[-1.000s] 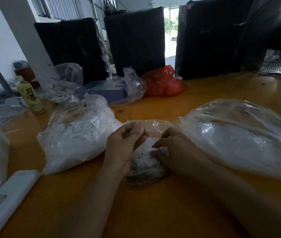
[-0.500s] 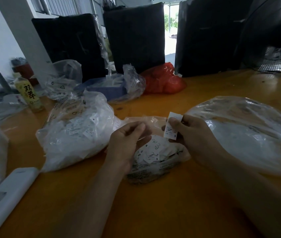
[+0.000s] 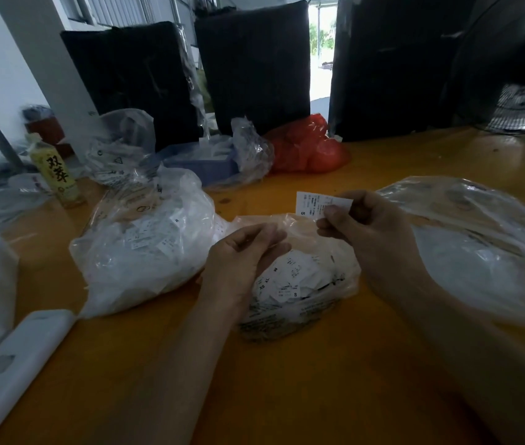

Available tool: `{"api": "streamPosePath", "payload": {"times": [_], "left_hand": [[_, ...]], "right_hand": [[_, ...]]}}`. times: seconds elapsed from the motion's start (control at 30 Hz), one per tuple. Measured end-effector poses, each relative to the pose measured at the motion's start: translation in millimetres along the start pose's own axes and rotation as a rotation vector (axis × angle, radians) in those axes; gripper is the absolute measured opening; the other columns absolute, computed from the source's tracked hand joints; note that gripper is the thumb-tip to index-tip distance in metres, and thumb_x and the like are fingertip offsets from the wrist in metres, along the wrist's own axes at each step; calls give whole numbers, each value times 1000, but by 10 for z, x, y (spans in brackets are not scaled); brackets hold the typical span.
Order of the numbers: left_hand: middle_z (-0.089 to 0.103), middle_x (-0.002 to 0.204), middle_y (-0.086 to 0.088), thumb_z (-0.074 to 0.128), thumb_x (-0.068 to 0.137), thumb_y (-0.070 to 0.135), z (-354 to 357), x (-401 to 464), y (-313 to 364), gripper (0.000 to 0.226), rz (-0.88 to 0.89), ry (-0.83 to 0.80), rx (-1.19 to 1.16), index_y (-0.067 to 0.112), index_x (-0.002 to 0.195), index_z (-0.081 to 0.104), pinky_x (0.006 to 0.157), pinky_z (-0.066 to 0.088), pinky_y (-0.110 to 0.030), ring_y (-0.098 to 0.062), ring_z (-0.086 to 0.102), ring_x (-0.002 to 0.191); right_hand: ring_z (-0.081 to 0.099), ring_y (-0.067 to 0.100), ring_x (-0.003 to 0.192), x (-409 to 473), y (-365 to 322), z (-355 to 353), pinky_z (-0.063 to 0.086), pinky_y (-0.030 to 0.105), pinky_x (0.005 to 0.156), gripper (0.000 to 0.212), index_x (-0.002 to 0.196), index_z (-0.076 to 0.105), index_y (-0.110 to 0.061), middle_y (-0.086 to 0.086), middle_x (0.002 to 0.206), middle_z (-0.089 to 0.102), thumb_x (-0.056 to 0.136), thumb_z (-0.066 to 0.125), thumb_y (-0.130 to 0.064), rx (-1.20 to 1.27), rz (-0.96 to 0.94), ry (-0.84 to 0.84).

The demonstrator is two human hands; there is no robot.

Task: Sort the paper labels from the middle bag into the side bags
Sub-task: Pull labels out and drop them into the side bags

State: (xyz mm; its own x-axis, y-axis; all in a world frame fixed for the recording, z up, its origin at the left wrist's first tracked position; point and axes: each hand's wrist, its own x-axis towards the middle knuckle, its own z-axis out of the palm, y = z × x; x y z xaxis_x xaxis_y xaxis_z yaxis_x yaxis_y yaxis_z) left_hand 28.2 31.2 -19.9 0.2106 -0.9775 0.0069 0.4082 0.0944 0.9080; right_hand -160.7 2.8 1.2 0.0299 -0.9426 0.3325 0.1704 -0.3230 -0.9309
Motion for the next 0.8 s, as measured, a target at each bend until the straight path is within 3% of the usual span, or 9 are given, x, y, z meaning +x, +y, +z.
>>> {"api": "streamPosePath", "payload": {"times": [0.23, 0.57, 0.8], "left_hand": [[79, 109, -18, 82, 76, 22, 10, -24, 21, 39, -21, -73, 7, 3, 110, 77, 85, 62, -25, -29, 77, 105], [82, 106, -6, 82, 83, 29, 20, -91, 12, 27, 95, -161, 303, 20, 108, 80, 91, 61, -26, -21, 78, 103], [82, 100, -6, 79, 86, 30, 34, -101, 19, 22, 122, -147, 358, 20, 106, 79, 79, 62, -23, -20, 79, 98]], "right_hand": [[75, 13, 79, 11, 11, -5, 58, 21, 73, 8, 100, 68, -16, -3, 87, 77, 95, 68, -10, -197, -103, -28], [74, 7, 79, -4, 27, -3, 60, 25, 77, 10, 97, 68, -22, -5, 85, 76, 95, 68, -13, -360, -187, -68], [71, 6, 81, 0, 28, -13, 61, 33, 79, 18, 95, 65, -33, -9, 83, 73, 94, 68, -15, -485, -248, -85]]}}
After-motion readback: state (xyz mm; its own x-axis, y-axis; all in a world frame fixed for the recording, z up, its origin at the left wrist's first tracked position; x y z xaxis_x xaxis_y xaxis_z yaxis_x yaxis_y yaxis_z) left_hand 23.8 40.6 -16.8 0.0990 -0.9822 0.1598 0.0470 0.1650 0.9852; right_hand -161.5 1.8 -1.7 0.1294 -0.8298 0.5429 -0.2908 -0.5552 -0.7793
